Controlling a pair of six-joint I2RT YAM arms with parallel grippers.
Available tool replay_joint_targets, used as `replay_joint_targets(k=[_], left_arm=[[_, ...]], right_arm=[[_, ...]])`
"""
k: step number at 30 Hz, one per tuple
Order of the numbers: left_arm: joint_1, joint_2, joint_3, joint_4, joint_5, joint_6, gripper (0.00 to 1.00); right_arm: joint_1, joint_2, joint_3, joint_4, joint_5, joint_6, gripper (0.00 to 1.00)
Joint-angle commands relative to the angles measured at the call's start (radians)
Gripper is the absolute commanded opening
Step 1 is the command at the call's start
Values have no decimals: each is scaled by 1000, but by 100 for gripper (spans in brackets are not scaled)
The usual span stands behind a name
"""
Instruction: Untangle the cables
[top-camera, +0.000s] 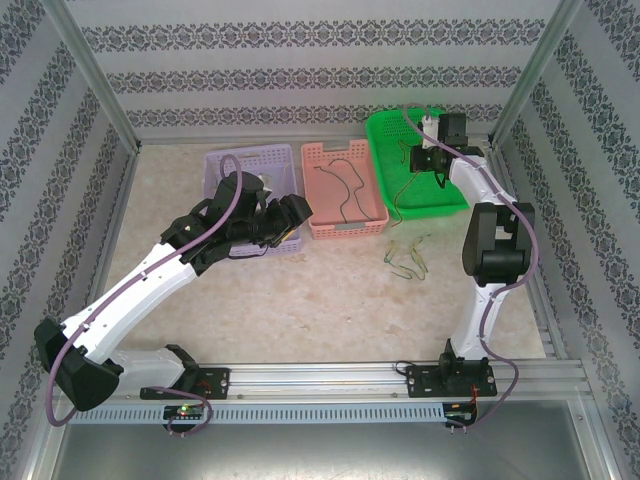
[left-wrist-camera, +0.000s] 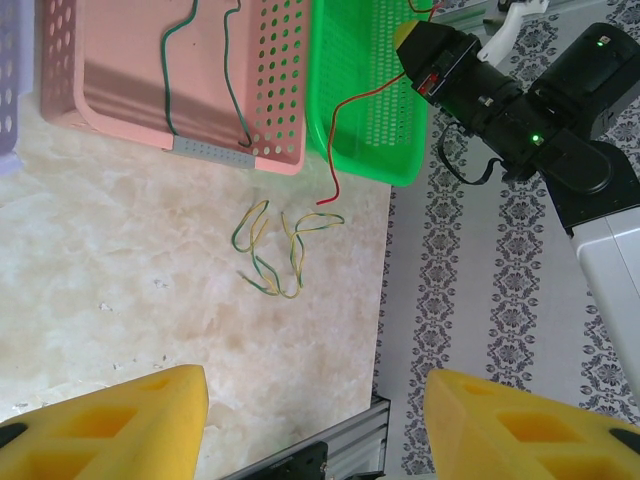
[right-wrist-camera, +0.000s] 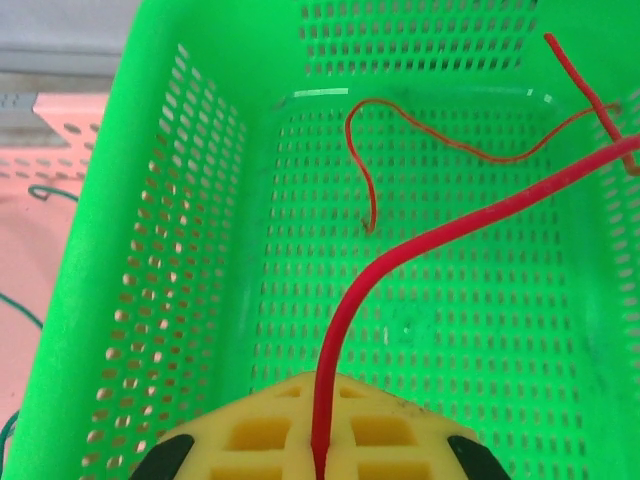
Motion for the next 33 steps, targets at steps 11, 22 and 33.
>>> replay_joint_targets(k=[11,22,33], left_arm=[[-2,-42,-30,32,-10,-22,59],[0,-16,-26,24,2,4,59],[5,53,-11,-21,39,87,58]], right_arm=[[-29,188,341,-346,-12,156,36],[-39,-86,168,-309,100,433,44],[91,-166,-9,-481,133,582,38]])
